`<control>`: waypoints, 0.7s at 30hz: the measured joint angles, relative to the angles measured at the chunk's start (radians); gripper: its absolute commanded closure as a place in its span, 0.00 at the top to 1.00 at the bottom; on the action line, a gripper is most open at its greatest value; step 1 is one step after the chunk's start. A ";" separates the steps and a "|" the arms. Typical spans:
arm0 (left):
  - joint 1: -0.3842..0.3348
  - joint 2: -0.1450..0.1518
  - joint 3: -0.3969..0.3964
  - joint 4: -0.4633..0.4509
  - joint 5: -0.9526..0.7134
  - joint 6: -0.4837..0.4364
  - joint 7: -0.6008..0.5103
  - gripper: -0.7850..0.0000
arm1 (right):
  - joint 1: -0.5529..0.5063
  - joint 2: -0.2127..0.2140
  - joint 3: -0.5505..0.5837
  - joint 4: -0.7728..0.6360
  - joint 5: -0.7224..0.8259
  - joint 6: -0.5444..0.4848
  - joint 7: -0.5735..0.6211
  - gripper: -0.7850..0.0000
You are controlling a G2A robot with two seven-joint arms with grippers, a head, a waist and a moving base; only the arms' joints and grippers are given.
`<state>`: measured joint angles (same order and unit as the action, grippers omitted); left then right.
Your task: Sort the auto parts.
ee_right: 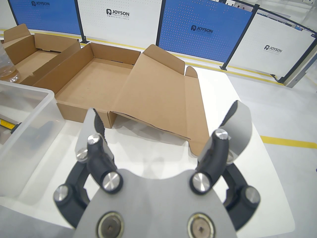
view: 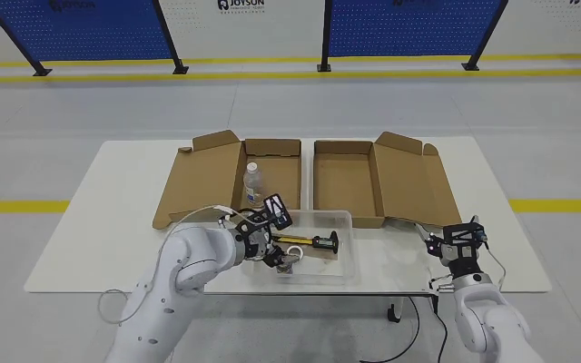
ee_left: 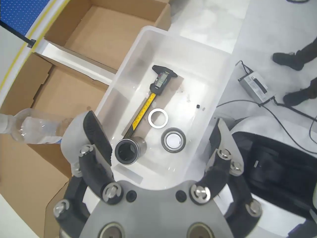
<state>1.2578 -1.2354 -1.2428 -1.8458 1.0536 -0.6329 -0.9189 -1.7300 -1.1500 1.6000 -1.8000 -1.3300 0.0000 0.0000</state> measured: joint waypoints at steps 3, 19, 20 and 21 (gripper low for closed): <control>0.015 -0.001 0.001 -0.011 -0.010 0.117 -0.023 1.00 | 0.000 0.000 0.000 0.000 0.000 0.000 0.000 1.00; 0.035 -0.016 0.074 -0.043 -0.130 0.542 -0.201 1.00 | 0.000 0.000 0.000 0.000 0.000 0.000 0.000 1.00; 0.035 -0.016 0.073 -0.043 -0.130 0.542 -0.201 1.00 | 0.000 0.000 0.000 0.000 0.000 0.000 0.000 1.00; 0.035 -0.016 0.073 -0.043 -0.130 0.542 -0.200 1.00 | 0.000 0.000 0.000 0.000 0.000 0.000 0.000 1.00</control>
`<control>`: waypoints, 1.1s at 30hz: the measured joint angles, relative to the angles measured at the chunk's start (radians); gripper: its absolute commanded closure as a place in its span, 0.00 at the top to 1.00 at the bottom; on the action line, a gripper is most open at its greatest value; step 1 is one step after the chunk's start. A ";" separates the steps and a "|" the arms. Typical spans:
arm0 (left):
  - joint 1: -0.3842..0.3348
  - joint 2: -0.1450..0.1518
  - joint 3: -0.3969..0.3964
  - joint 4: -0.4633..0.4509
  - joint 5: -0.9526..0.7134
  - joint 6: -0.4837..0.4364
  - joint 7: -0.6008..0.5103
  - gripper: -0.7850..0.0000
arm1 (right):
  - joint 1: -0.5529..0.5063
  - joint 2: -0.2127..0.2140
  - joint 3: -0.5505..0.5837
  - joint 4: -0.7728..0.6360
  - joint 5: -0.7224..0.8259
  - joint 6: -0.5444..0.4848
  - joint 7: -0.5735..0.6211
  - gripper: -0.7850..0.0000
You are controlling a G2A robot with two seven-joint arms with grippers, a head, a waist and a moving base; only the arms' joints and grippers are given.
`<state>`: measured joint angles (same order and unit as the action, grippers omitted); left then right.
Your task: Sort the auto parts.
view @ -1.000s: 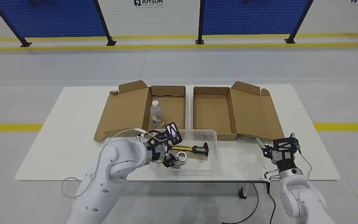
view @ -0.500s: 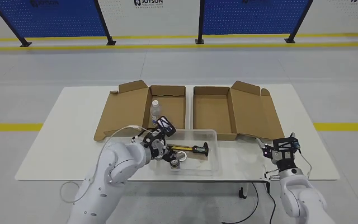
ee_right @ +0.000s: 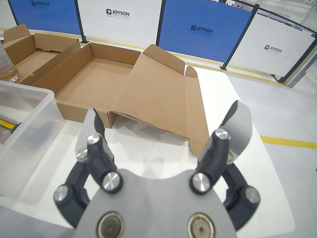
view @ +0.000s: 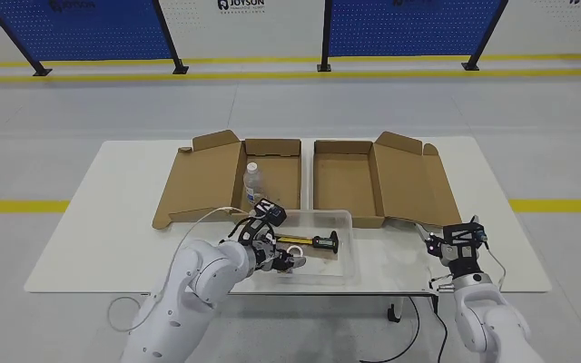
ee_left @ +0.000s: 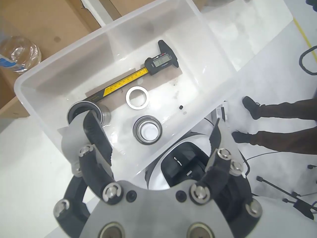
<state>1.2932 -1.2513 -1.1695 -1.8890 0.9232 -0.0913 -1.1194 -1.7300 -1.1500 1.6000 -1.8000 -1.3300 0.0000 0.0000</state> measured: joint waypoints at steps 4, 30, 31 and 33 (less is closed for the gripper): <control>0.000 0.000 0.000 0.000 0.000 0.000 0.000 1.00 | 0.000 0.000 0.000 0.000 0.000 0.000 0.000 1.00; -0.077 -0.023 0.110 0.120 0.046 0.374 -0.099 1.00 | 0.000 0.000 0.000 0.000 0.000 0.000 0.000 1.00; -0.082 -0.024 0.114 0.128 0.045 0.379 -0.104 1.00 | 0.000 0.000 0.000 0.000 0.000 0.000 0.000 1.00; -0.089 -0.025 0.118 0.136 0.043 0.384 -0.108 1.00 | 0.000 0.000 0.000 0.000 0.000 0.000 0.000 1.00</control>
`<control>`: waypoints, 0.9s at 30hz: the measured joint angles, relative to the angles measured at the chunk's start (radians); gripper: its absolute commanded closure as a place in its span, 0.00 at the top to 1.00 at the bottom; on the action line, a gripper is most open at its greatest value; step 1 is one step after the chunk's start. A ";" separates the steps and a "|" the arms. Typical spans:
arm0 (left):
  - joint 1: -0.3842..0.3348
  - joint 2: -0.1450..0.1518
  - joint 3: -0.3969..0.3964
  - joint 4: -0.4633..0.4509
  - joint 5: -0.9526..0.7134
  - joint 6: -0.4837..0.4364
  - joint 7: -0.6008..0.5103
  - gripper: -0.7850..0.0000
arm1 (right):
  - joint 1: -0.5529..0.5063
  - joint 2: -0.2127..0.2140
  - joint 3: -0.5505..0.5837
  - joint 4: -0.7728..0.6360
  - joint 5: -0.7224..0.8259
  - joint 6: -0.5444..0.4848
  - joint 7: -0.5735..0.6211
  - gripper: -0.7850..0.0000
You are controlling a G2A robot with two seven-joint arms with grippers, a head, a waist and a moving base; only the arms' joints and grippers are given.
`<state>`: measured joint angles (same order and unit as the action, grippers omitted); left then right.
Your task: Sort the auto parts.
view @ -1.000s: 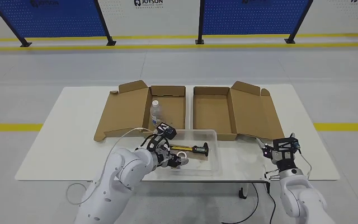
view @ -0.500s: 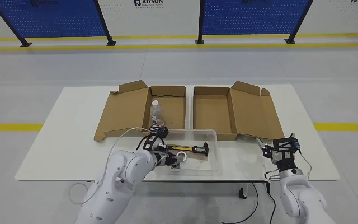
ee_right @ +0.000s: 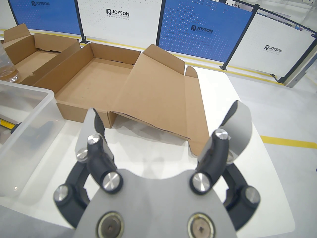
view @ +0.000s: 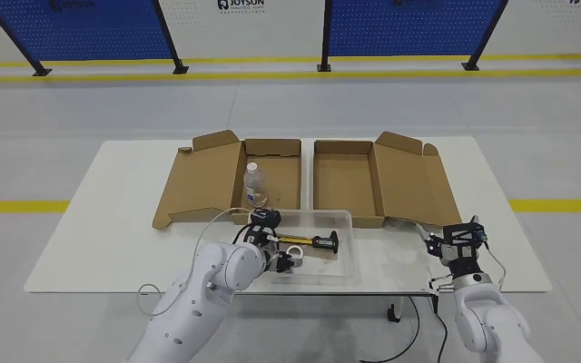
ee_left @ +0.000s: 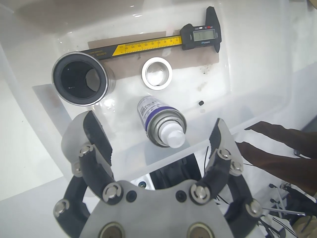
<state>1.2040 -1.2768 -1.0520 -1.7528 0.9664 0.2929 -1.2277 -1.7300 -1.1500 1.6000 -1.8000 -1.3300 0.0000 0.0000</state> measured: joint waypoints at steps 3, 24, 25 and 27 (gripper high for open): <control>-0.009 -0.001 0.007 0.010 0.002 0.004 -0.010 1.00 | 0.000 0.000 0.000 0.000 0.000 0.000 0.000 1.00; -0.044 -0.007 0.041 0.087 -0.001 -0.006 -0.032 0.60 | 0.000 0.000 0.000 0.000 0.000 0.000 0.000 1.00; -0.046 -0.007 0.043 0.090 0.000 -0.006 -0.032 0.59 | 0.000 0.000 0.000 0.000 0.000 0.000 0.000 1.00; -0.047 -0.007 0.044 0.094 -0.001 -0.007 -0.031 0.57 | 0.000 0.000 0.000 0.000 0.000 0.000 0.000 1.00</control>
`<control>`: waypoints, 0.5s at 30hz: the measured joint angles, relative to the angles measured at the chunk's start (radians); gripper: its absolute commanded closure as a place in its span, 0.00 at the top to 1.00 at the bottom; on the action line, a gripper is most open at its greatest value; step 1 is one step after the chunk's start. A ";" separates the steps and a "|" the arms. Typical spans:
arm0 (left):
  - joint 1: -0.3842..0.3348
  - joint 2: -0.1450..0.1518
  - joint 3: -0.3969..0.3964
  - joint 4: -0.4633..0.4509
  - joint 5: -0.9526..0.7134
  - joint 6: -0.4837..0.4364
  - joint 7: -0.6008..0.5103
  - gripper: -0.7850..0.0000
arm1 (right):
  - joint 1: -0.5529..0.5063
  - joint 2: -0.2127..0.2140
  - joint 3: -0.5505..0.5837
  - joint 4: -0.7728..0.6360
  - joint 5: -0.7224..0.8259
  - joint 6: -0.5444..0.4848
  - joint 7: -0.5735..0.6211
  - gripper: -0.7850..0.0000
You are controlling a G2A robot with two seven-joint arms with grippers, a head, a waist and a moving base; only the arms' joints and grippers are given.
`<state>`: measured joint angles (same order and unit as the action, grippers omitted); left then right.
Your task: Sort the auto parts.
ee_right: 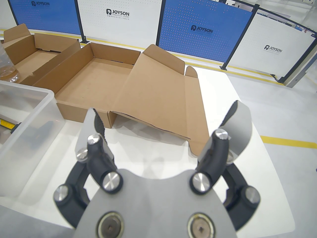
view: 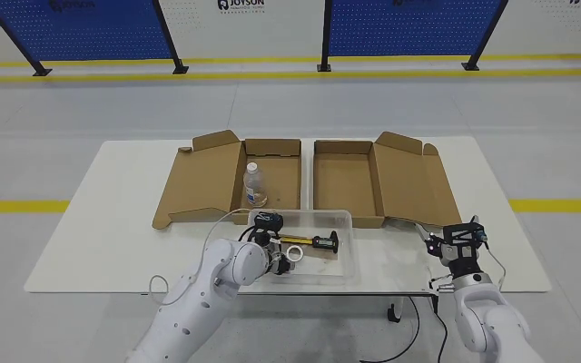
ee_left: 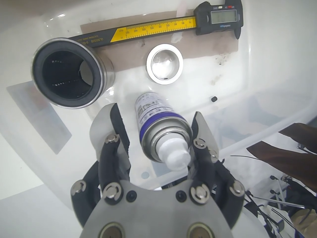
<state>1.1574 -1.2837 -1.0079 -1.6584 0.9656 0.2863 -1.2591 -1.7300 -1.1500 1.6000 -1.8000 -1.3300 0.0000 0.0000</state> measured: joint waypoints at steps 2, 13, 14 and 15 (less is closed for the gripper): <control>-0.001 0.000 0.001 0.005 -0.002 0.000 0.002 0.52 | 0.000 0.000 0.000 0.000 0.000 0.000 0.000 1.00; -0.005 -0.001 0.008 0.012 0.010 -0.008 0.017 0.29 | 0.000 0.000 0.000 0.000 0.000 0.000 0.000 1.00; -0.006 -0.001 0.008 0.012 0.011 -0.009 0.018 0.29 | 0.000 0.000 0.000 0.000 0.000 0.000 0.000 1.00; -0.006 -0.001 0.008 0.013 0.011 -0.009 0.018 0.29 | 0.000 0.000 0.000 0.000 0.000 0.000 0.000 1.00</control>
<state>1.1512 -1.2844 -1.0004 -1.6454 0.9764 0.2773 -1.2406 -1.7300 -1.1500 1.6000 -1.8000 -1.3300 0.0000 0.0000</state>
